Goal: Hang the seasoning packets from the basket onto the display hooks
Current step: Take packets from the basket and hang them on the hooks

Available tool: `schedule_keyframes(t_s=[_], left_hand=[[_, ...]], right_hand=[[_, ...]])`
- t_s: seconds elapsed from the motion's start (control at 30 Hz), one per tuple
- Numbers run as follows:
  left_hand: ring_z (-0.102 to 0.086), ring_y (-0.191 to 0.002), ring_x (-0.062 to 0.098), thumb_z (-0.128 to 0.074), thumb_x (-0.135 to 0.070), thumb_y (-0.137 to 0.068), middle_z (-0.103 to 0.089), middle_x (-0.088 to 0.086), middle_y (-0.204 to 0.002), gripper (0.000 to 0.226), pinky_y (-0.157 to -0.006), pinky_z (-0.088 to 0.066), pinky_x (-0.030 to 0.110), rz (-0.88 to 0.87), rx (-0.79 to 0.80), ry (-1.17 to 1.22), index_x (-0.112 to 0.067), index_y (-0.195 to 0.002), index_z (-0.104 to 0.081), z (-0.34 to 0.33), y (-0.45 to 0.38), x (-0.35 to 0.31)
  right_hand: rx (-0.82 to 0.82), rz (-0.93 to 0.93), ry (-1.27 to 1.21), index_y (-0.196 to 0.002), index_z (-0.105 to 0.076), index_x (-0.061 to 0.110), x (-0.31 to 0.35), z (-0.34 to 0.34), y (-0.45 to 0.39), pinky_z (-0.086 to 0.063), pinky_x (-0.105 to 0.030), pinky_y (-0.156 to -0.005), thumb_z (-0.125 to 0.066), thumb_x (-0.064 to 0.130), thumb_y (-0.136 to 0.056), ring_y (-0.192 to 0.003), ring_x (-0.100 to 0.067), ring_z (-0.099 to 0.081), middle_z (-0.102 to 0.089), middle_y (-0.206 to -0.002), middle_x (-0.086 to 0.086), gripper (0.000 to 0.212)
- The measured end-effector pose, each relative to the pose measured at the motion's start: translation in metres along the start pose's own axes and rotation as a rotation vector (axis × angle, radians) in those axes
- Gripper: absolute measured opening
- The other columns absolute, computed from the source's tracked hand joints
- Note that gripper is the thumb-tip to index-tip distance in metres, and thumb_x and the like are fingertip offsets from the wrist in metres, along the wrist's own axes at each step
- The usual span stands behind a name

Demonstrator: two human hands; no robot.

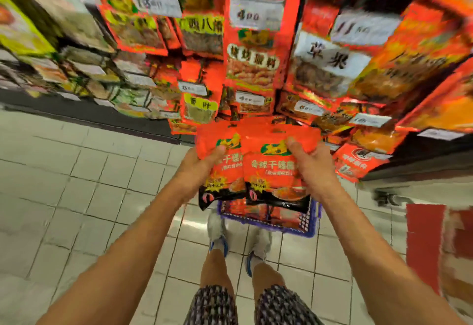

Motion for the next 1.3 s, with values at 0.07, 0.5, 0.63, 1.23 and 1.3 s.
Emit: schedule_keyframes(t_s=[0.07, 0.5, 0.63, 1.23, 1.3], left_hand=[[-0.075, -0.094, 0.012, -0.072, -0.031, -0.093, -0.079, -0.001, -0.106, 0.012, -0.085, -0.061, 0.035, -0.100, -0.022, -0.076, -0.030, -0.105, -0.072, 0.008, 0.019, -0.042], [-0.068, -0.061, 0.000, -0.080, -0.023, -0.079, -0.075, -0.010, -0.070, 0.018, -0.055, -0.053, 0.016, -0.702, -0.038, -0.002, -0.018, -0.091, -0.067, 0.076, 0.152, -0.307], [-0.075, -0.078, 0.011, -0.081, -0.022, -0.078, -0.079, -0.005, -0.088, 0.023, -0.064, -0.060, 0.027, -0.817, -0.064, 0.211, -0.020, -0.100, -0.071, 0.101, 0.159, -0.357], [-0.077, -0.085, 0.020, -0.081, -0.034, -0.075, -0.080, -0.001, -0.093, 0.025, -0.071, -0.062, 0.037, -1.076, -0.120, 0.235, -0.024, -0.098, -0.075, 0.223, 0.118, -0.497], [-0.077, -0.078, 0.014, -0.080, -0.023, -0.084, -0.080, -0.004, -0.088, 0.016, -0.061, -0.060, 0.027, -1.084, -0.128, 0.248, -0.021, -0.098, -0.072, 0.235, 0.110, -0.499]], right_hand=[[0.023, 0.109, 0.090, -0.073, -0.075, 0.031, 0.051, 0.000, 0.014, -0.048, -0.011, -0.053, -0.070, 0.034, -0.092, -0.058, 0.007, -0.064, -0.072, -0.067, 0.022, 0.020], [0.064, 0.631, 0.048, -0.081, -0.079, 0.041, 0.326, -0.002, 0.094, -0.060, -0.031, -0.072, -0.075, 0.037, -0.078, -0.074, -0.006, -0.072, -0.077, -0.079, 0.015, 0.006], [0.035, 0.726, -0.117, -0.076, -0.078, 0.042, 0.394, -0.025, 0.109, -0.056, -0.027, -0.051, -0.075, 0.035, -0.075, -0.063, -0.010, -0.072, -0.077, -0.073, 0.008, 0.008], [-0.285, 0.940, -0.047, -0.067, -0.073, 0.028, 0.577, -0.143, 0.059, -0.061, -0.050, -0.078, -0.076, 0.033, -0.086, -0.075, -0.019, -0.074, -0.075, -0.071, 0.009, 0.020], [-0.305, 0.950, -0.009, -0.066, -0.073, 0.029, 0.586, -0.158, 0.056, -0.060, -0.051, -0.077, -0.076, 0.036, -0.085, -0.075, -0.021, -0.073, -0.075, -0.071, 0.008, 0.021]])
Point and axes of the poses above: each hand's wrist, its own y-axis away from the middle knuckle, its own z-axis out of the back of the hand, x = y × z, the point moved 6 cm from there along -y, towards the middle knuckle
